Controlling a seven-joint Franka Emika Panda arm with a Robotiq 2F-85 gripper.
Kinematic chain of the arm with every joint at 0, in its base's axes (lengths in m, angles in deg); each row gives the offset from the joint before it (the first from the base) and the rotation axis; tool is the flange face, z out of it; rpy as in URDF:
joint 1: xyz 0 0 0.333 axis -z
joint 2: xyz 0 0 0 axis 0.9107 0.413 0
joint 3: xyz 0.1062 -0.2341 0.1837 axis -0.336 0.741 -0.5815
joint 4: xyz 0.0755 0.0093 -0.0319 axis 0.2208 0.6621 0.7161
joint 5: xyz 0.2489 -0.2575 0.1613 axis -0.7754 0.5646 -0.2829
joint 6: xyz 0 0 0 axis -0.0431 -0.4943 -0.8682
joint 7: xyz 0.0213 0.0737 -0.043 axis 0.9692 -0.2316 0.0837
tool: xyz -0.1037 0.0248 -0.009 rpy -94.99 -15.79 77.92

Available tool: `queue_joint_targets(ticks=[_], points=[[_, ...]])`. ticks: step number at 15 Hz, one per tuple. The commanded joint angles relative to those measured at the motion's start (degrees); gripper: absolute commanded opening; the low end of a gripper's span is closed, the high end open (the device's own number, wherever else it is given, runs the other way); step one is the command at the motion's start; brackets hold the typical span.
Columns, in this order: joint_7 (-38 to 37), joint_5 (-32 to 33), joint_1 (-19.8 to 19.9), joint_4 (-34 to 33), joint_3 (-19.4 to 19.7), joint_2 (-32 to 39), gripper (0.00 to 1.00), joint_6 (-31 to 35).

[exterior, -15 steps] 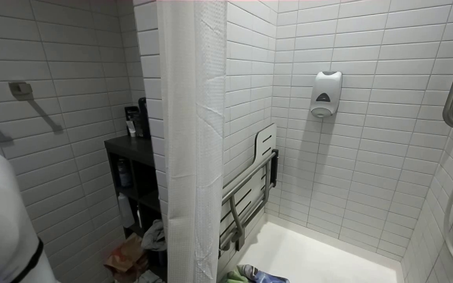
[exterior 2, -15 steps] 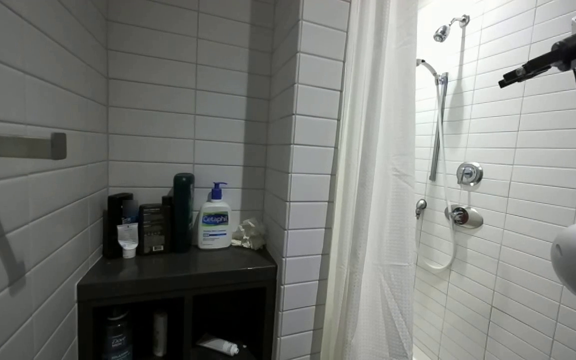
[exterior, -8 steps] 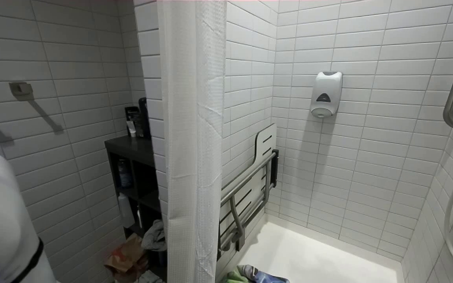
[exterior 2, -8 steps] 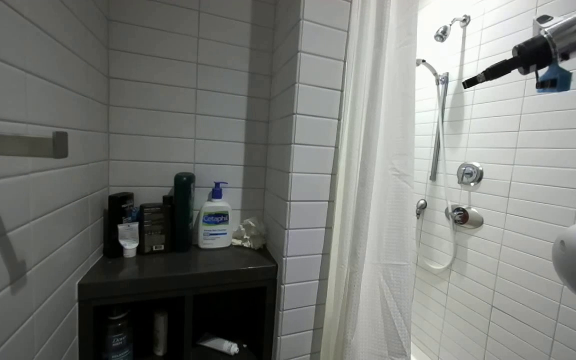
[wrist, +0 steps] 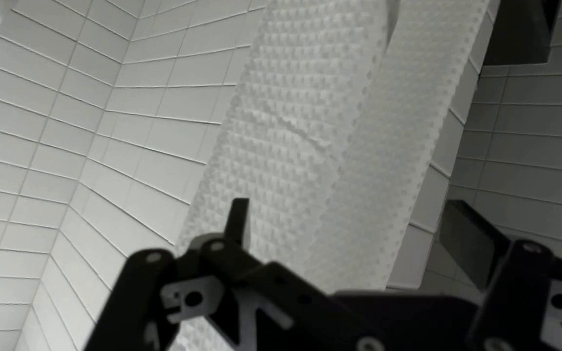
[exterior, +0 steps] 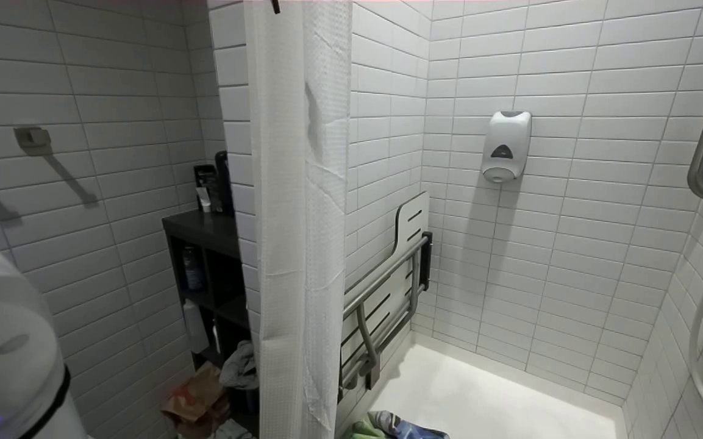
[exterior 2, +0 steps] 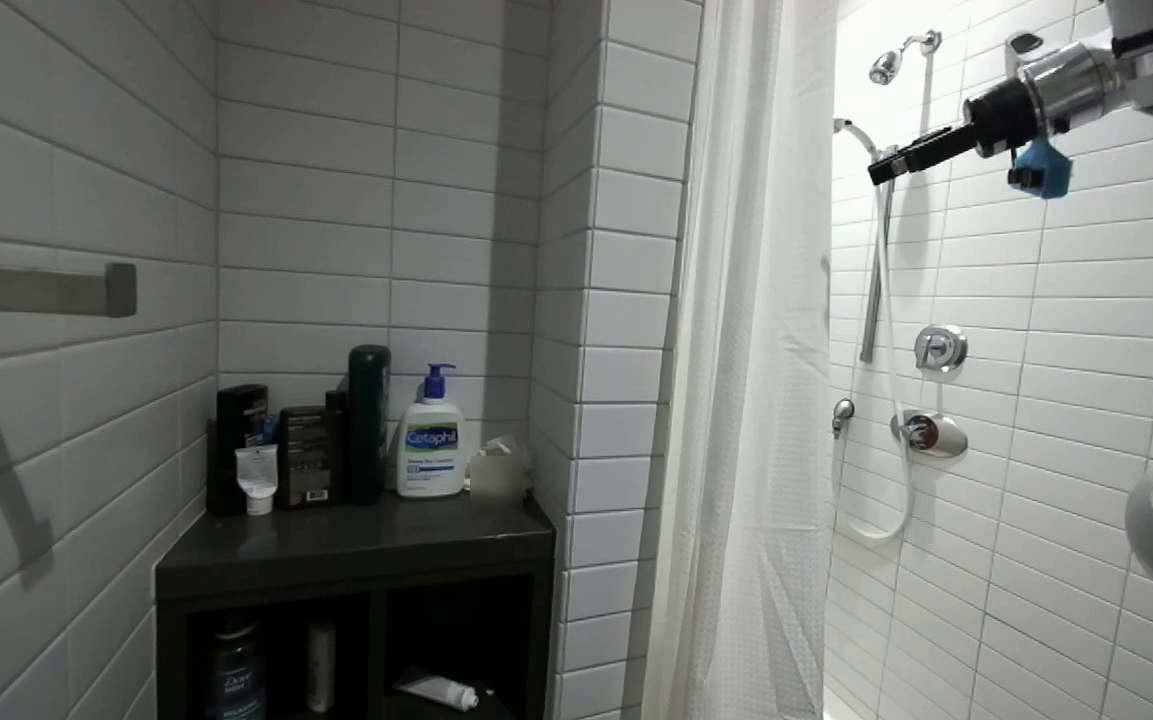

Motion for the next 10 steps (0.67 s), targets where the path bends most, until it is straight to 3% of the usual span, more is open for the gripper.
queue_joint_targets(ticks=[1, 6, 10], points=[[-0.97, 0.73, -3.54, 4.49, -2.72, -3.92, 1.0, 6.16], [-0.32, 1.2, -8.59, 7.86, -4.07, -5.69, 1.0, 13.29], [0.37, 0.24, -13.22, 7.88, -3.16, -3.39, 1.0, 26.22]])
